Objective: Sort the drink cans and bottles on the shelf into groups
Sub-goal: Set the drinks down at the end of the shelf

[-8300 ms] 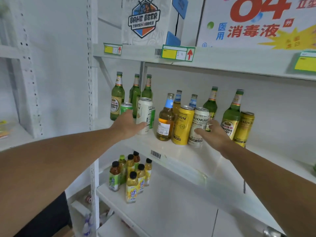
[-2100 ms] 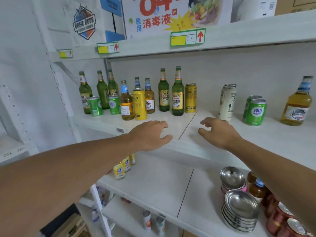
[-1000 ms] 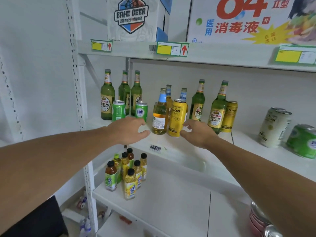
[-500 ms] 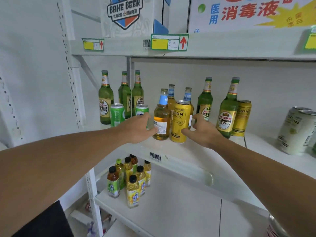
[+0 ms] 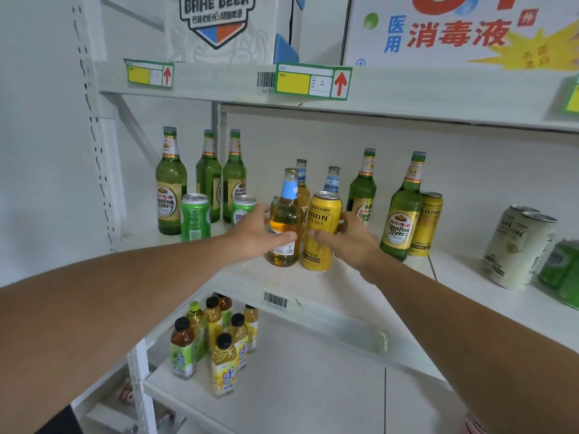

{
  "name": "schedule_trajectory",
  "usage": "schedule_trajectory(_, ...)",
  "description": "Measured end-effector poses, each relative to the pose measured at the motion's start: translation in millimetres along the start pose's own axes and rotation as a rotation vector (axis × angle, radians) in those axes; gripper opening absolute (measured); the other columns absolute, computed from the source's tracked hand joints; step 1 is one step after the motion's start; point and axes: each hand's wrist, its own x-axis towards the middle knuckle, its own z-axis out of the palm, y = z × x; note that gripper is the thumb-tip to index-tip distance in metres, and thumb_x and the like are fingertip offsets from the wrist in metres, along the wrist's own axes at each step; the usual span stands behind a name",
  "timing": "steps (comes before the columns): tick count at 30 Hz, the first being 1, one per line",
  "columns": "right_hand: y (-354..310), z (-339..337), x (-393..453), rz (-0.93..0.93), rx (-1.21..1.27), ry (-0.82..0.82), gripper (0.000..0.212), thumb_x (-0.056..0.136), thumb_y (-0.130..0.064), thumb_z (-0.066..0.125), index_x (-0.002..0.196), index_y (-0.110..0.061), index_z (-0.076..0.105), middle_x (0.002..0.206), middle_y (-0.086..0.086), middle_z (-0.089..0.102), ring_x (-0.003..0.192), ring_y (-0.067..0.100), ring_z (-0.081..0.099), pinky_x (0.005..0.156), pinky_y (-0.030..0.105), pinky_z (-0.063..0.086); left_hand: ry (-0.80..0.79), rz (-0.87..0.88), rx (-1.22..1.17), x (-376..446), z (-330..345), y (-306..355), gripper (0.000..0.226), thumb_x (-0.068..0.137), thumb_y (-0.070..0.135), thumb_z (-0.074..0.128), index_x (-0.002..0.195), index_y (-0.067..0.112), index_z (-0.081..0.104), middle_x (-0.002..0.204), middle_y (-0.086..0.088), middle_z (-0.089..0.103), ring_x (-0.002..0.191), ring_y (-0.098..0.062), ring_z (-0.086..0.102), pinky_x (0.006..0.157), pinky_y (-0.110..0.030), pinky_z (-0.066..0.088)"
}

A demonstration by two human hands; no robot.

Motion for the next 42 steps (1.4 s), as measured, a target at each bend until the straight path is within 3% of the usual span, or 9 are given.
schedule_trajectory(6,5.4,7.9,3.6,-0.002,0.055,0.027,0.076,0.086,-0.038,0.089,0.148,-0.024,0.049,0.130,-0.004,0.066,0.123,0.021,0.063,0.103,0.048,0.057,0.036,0.004,-0.111,8.1,14.9,-4.6,0.059,0.089,0.038,0.087,0.139,0.022,0.059,0.131,0.004,0.070,0.126,-0.020,0.065,0.105,-0.042,0.052)
schedule_trajectory(11,7.8,8.6,2.6,0.006,0.058,0.035,0.078,0.085,-0.037,0.090,0.150,-0.023,0.049,0.132,-0.004,0.068,0.122,0.021,0.065,0.103,0.050,0.058,0.064,-0.023,-0.146,11.3,19.8,-4.6,0.044,0.086,0.040,0.090,0.121,0.026,0.068,0.114,0.006,0.075,0.111,-0.017,0.070,0.100,-0.041,0.055)
schedule_trajectory(20,18.8,-12.5,-18.1,-0.027,0.089,0.108,0.076,0.080,-0.042,0.093,0.144,-0.026,0.053,0.126,-0.006,0.073,0.114,0.018,0.071,0.098,0.049,0.062,0.227,-0.009,-0.107,-17.4,38.6,9.6,0.056,0.080,0.043,0.094,0.124,0.025,0.064,0.107,0.017,0.067,0.097,0.005,0.059,0.073,-0.019,0.044)
schedule_trajectory(28,21.2,-57.7,-61.2,-0.054,0.056,0.171,0.073,0.082,-0.040,0.092,0.142,-0.024,0.054,0.119,-0.008,0.071,0.105,0.011,0.068,0.089,0.035,0.060,0.226,0.089,-0.150,-45.4,71.6,48.6,0.045,0.083,0.045,0.091,0.115,0.032,0.063,0.107,0.017,0.068,0.100,0.002,0.062,0.083,-0.027,0.052)
schedule_trajectory(31,19.1,-77.1,-86.2,-0.021,0.056,0.208,0.072,0.082,-0.039,0.092,0.142,-0.024,0.055,0.118,-0.009,0.072,0.107,0.013,0.069,0.095,0.044,0.063,0.162,0.150,-0.168,-55.6,78.3,64.2,0.044,0.083,0.044,0.091,0.117,0.036,0.063,0.106,0.022,0.067,0.097,0.007,0.060,0.079,-0.022,0.049)
schedule_trajectory(34,15.6,-101.1,-114.4,0.004,0.010,0.265,0.072,0.082,-0.042,0.091,0.140,-0.026,0.053,0.117,-0.009,0.070,0.110,0.016,0.070,0.097,0.049,0.062,0.085,0.207,-0.198,-59.1,88.0,71.6,0.056,0.080,0.049,0.092,0.126,0.032,0.066,0.113,0.016,0.073,0.105,-0.004,0.069,0.086,-0.030,0.056)
schedule_trajectory(37,14.4,-123.7,-146.0,0.053,-0.033,0.339,0.070,0.082,-0.044,0.091,0.137,-0.027,0.052,0.114,-0.009,0.068,0.110,0.019,0.070,0.095,0.051,0.063,0.041,0.222,-0.231,-67.7,99.5,82.9,0.059,0.075,0.053,0.094,0.123,0.031,0.068,0.116,0.012,0.077,0.107,-0.010,0.073,0.096,-0.041,0.060)
schedule_trajectory(42,18.2,-158.2,-195.1,0.114,-0.072,0.432,0.065,0.079,-0.047,0.092,0.129,-0.030,0.055,0.114,-0.008,0.070,0.106,0.018,0.071,0.093,0.052,0.063,-0.036,0.251,-0.268,-88.7,122.3,102.5,0.053,0.077,0.052,0.094,0.119,0.030,0.071,0.114,0.011,0.078,0.108,-0.014,0.073,0.098,-0.043,0.059)
